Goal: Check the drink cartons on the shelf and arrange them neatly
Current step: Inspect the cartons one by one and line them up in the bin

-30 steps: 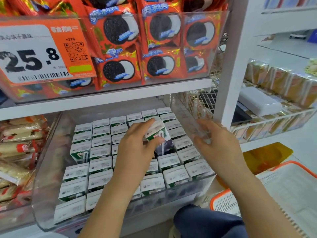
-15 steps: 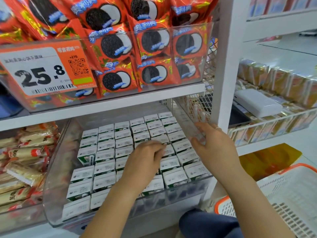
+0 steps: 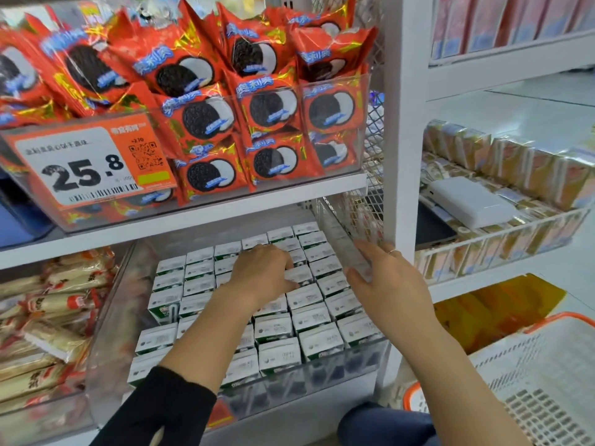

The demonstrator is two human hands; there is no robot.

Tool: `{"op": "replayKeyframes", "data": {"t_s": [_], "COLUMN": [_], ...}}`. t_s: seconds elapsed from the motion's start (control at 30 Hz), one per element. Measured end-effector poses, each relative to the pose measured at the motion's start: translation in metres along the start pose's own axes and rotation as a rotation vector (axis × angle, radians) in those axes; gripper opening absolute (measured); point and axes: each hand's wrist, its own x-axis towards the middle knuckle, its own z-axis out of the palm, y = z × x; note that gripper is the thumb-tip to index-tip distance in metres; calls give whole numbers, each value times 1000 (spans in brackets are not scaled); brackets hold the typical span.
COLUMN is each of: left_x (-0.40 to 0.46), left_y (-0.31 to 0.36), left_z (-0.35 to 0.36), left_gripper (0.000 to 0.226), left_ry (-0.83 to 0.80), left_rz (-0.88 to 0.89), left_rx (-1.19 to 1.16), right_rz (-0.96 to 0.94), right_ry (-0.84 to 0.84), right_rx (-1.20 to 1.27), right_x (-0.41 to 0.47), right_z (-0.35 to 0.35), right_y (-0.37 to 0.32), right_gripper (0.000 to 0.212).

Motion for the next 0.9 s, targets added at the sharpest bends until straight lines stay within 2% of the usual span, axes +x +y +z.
{"op": "replayKeyframes", "data": {"t_s": [0.13, 0.23, 0.33, 0.43, 0.5, 0.57, 0.63, 0.77, 0.9], "left_x": [-7, -16, -30, -48, -59, -72, -85, -99, -102], "left_y": [-5, -10, -13, -13, -13, -14, -16, -19, -24], "left_z": [12, 12, 4, -2, -2, -1, 0, 0, -2], "left_gripper": [47, 44, 33, 18, 14, 14, 20, 22, 21], "left_ry": [67, 212, 351, 488, 516, 470, 398, 354, 363], "left_rz": [14, 15, 2, -56, -112, -183, -211, -171, -152], "left_rx": [-91, -271, -531, -827, -1124, -1456, -1628, -1634, -1639], "right_rz": [1, 10, -57, -139, -93, -8, 29, -27, -110], "right_ry": [-4, 22, 126, 220, 126, -33, -146, -303, -310], "right_rx": [0, 2, 20, 194, 409, 609, 703, 840, 738], "right_x": [0, -2, -4, -7, -10, -15, -18, -27, -32], "right_z": [0, 2, 4, 2, 3, 6, 12, 22, 31], "right_y": [1, -1, -9, -23, -31, -39, -45, -61, -64], "right_gripper": [48, 46, 42, 31, 24, 23, 24, 35, 54]}}
